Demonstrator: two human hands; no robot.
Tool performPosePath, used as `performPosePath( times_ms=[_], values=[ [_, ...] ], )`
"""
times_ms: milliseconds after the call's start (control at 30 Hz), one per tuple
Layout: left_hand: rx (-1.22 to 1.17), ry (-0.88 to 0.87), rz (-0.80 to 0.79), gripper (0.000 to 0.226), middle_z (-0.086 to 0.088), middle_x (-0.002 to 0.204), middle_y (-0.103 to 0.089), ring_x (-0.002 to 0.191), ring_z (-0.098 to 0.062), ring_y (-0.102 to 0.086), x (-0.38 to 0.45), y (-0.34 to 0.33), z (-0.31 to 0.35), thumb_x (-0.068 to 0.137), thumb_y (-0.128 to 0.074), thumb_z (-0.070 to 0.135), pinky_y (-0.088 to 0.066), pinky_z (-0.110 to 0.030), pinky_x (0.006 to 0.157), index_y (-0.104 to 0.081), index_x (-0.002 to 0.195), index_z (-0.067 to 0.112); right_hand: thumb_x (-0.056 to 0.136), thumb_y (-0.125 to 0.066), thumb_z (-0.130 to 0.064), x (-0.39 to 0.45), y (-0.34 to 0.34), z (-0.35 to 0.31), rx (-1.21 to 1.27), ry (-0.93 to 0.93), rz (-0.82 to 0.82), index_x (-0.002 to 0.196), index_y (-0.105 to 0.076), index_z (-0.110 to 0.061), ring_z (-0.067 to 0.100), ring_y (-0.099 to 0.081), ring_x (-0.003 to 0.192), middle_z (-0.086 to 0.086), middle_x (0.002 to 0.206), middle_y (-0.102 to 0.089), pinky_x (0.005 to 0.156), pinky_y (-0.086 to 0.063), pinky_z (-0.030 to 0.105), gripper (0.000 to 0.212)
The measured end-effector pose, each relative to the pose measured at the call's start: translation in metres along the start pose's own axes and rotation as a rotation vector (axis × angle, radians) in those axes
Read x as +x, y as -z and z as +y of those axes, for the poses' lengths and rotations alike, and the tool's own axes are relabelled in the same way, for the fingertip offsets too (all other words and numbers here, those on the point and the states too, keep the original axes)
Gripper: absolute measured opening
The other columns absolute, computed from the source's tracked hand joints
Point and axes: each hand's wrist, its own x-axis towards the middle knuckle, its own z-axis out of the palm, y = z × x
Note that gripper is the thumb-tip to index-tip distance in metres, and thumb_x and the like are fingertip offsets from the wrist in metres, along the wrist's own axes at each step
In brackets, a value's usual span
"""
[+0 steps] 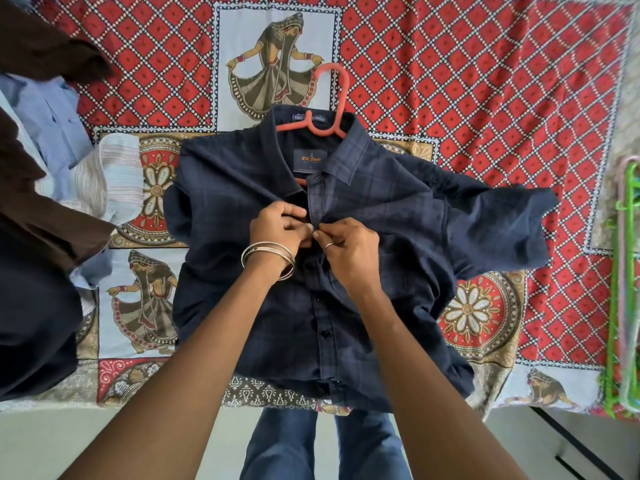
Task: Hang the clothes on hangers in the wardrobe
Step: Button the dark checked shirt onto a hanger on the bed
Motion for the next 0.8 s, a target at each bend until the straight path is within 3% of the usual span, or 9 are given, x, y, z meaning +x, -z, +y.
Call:
performPosePath(
  times_ms=[100,167,300,500,700,800],
  values=[
    [0.0,0.031,-0.05,0.015,-0.016,0.08,-0.071,0.068,-0.022,-0.071,0.001,-0.002,0.006,0.082,-0.067,-0.004,-0.06,-0.031,0.067,-0.069,0.079,0.01,0.083,-0.073,-0.01,-0.006,-0.003,0.0,0.018,-0.058,0.105,0.097,-0.075,-0.001,0.022,-0.066,0.079,0.011,0.088,-0.07,0.075,-0.054,0.029,0.017],
    [-0.014,0.048,-0.058,0.008,-0.014,0.076,-0.072,0.069,-0.023,-0.072,0.001,-0.002,0.005,0.083,-0.07,0.004,-0.06,-0.037,0.069,-0.072,0.078,0.01,0.084,-0.071,-0.008,-0.008,-0.006,0.0,-0.007,-0.055,0.106,0.096,-0.075,-0.001,0.024,-0.065,0.079,0.012,0.088,-0.069,0.073,-0.054,0.033,0.014],
    [0.042,0.032,0.059,0.011,-0.006,0.067,-0.072,0.063,-0.02,-0.071,0.003,-0.007,0.002,0.075,-0.079,0.024,-0.06,-0.037,0.07,-0.075,0.076,0.014,0.084,-0.066,-0.004,-0.005,-0.01,-0.007,-0.079,-0.019,0.082,0.09,-0.075,-0.005,0.026,-0.061,0.077,0.011,0.084,-0.065,0.069,-0.051,0.038,0.01],
    [0.126,-0.03,0.171,0.016,-0.007,0.075,-0.071,0.07,-0.024,-0.069,0.003,-0.008,-0.005,0.078,-0.076,0.015,-0.058,-0.04,0.074,-0.061,0.078,0.022,0.087,-0.07,-0.016,-0.002,0.0,-0.009,0.128,-0.123,-0.041,0.092,-0.076,-0.012,0.011,-0.067,0.07,0.0,0.078,-0.073,0.07,-0.055,0.029,0.01],
    [-0.011,-0.039,0.191,0.017,-0.011,0.072,-0.07,0.065,-0.027,-0.069,0.003,-0.007,-0.007,0.076,-0.077,0.01,-0.059,-0.043,0.07,-0.062,0.078,0.018,0.085,-0.07,-0.014,0.01,0.0,-0.008,0.045,-0.025,-0.118,0.088,-0.074,-0.007,0.02,-0.067,0.069,0.006,0.074,-0.072,0.068,-0.056,0.041,0.009],
    [0.05,-0.083,0.207,0.011,-0.01,0.074,-0.072,0.068,-0.023,-0.069,0.001,-0.011,-0.004,0.078,-0.075,0.012,-0.058,-0.036,0.072,-0.066,0.081,0.017,0.082,-0.07,-0.013,0.012,0.001,-0.006,0.085,-0.105,-0.109,0.083,-0.072,-0.007,0.022,-0.067,0.066,0.004,0.069,-0.07,0.065,-0.057,0.043,0.007]
  ],
)
